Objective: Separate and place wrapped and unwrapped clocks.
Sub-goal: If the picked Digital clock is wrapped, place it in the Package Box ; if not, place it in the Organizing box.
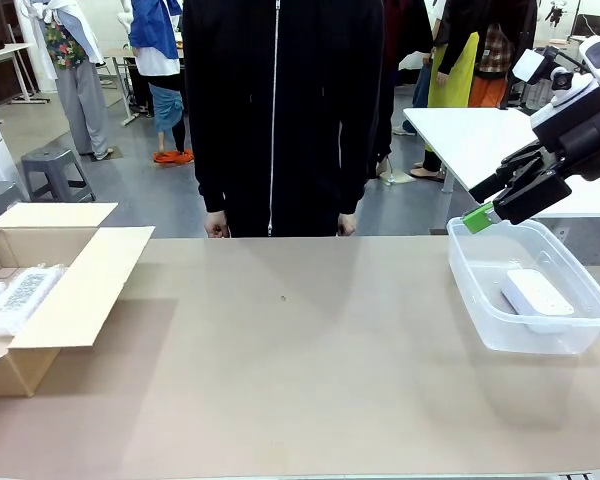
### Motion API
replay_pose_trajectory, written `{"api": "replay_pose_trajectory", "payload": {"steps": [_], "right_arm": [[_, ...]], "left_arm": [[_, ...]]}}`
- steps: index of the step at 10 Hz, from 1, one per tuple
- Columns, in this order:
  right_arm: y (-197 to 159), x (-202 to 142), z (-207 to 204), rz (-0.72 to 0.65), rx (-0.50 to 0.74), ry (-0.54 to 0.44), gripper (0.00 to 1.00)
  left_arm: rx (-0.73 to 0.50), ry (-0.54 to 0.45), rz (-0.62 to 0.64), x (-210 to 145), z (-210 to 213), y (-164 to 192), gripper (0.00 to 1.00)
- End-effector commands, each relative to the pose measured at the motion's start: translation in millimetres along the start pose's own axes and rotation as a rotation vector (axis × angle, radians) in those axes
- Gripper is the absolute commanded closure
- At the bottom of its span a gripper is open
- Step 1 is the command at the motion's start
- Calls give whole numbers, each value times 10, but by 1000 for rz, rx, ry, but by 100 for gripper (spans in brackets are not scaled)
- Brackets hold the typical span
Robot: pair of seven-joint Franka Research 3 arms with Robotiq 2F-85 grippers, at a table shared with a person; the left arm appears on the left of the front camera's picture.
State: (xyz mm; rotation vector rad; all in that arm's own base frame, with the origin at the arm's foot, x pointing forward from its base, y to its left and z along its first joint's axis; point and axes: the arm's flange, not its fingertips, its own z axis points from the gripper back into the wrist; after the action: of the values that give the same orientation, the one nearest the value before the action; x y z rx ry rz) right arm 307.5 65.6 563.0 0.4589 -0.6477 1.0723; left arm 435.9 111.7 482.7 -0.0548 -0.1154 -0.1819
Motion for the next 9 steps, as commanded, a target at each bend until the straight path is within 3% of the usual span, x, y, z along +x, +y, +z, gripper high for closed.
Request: {"api": "replay_pose_trajectory", "payload": {"steps": [1,6,9], "right_arm": [[-11,17,-26,0,26,-25,0],[-11,17,-26,0,26,-25,0],[-11,17,-26,0,26,-25,0]], "left_arm": [[-54,-25,-36,-91,363,-123,0],[-132,-80,-86,-237,1335,-453,0],[-98,-121,-93,-166,1521,-603,0]]}}
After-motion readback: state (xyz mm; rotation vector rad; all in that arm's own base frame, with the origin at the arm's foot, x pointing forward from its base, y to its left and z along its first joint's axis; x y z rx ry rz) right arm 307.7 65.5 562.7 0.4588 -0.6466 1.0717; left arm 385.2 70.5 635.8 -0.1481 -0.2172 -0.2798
